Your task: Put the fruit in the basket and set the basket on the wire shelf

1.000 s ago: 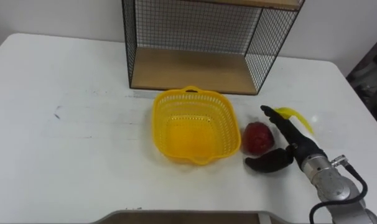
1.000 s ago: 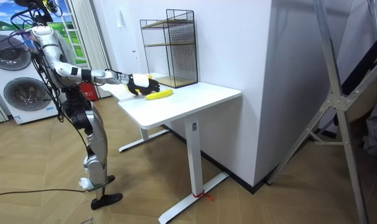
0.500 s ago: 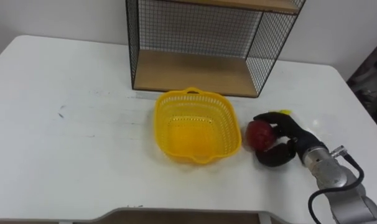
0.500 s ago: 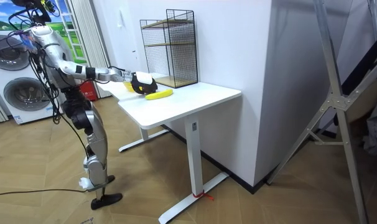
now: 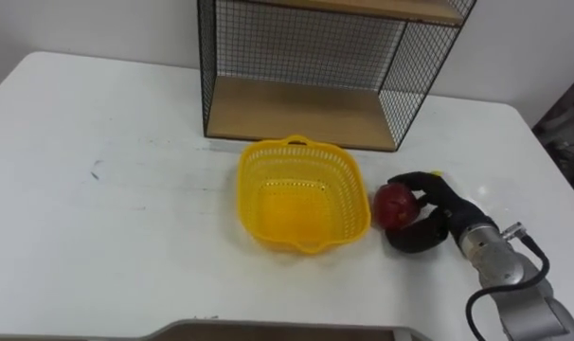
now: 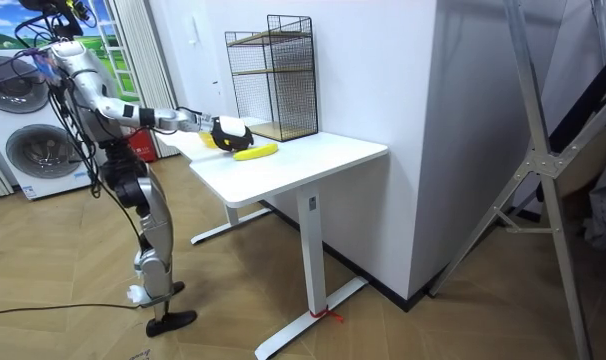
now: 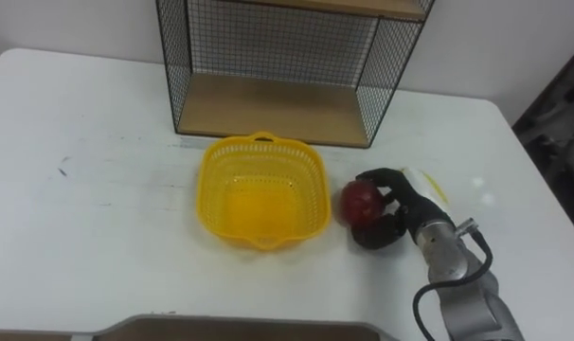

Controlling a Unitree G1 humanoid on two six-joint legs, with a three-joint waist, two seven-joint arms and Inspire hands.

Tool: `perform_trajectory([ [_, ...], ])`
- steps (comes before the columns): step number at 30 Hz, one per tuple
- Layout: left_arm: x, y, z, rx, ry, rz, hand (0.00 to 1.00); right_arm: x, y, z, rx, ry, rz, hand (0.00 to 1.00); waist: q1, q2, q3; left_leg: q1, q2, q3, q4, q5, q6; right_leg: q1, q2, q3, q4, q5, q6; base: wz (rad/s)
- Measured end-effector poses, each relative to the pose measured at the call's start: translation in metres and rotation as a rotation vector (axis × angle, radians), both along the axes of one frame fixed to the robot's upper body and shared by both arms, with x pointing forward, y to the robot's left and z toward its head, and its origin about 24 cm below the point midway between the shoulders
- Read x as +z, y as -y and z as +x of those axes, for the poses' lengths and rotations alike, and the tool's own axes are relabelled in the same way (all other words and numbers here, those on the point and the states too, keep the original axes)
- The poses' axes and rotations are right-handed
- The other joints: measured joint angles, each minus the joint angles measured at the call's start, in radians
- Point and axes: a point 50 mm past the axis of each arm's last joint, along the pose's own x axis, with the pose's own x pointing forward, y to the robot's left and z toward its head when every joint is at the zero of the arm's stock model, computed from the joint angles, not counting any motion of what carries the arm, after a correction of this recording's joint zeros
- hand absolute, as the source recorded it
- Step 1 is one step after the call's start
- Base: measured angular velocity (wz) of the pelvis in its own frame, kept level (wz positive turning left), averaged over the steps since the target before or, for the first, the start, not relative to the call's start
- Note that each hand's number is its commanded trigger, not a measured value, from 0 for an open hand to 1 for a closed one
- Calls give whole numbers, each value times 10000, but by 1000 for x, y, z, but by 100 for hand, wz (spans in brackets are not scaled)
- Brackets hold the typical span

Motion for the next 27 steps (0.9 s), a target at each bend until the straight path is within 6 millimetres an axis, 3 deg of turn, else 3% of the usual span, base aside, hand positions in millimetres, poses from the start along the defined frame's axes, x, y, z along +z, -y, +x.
perform_trajectory([
  [4,0,0,-5,31,-124,-6,0,-2,2,-3,-502,9,1032,100,-55,63,-4,-5,8,34,-18,-1,-1,4,12,7,-2,0,0,0],
  [7,-1,2,-6,58,-179,-50,0,-4,3,-7,-1022,95,1846,100,-87,233,-64,20,13,93,-16,-2,-2,-3,15,120,0,0,0,-3],
  [12,-1,4,-9,49,-193,-60,0,-7,1,-13,-1913,392,3352,100,-298,459,-41,59,4,103,-11,-1,-1,52,3,128,-18,0,0,-1],
  [17,-5,17,-13,123,-293,-378,0,-6,-5,-17,-2743,818,4931,100,-393,647,-8,37,-15,105,3,0,1,21,-9,136,-12,-1,1,-2],
  [22,-5,19,-14,133,-307,-390,0,9,-7,-14,-3232,1710,6210,100,-395,651,-13,62,-6,106,-2,5,-7,41,11,205,-22,-2,-1,0],
  [27,-5,17,-19,195,-308,-15,0,18,-9,-12,-3265,2172,6372,100,-401,620,-13,126,-28,108,-18,5,-5,110,-8,202,-72,-4,3,0],
])
